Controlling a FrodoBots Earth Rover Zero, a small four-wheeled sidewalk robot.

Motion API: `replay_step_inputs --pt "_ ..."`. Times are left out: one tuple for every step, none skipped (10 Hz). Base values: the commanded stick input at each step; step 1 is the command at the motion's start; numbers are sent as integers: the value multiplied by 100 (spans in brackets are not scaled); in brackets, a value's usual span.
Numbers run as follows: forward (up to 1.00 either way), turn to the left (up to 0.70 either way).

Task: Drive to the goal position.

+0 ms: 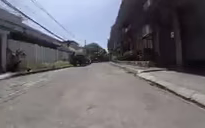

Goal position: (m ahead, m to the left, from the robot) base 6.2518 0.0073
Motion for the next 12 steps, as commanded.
replay_step_inputs --pt "100 -29" --pt "100 -29" --pt "100 -29" --pt "100 -19" --pt "100 -9" --pt "100 0" --pt "100 10" --pt "100 11" --pt "100 11" --pt "100 11" --pt "100 11" --pt "100 11"
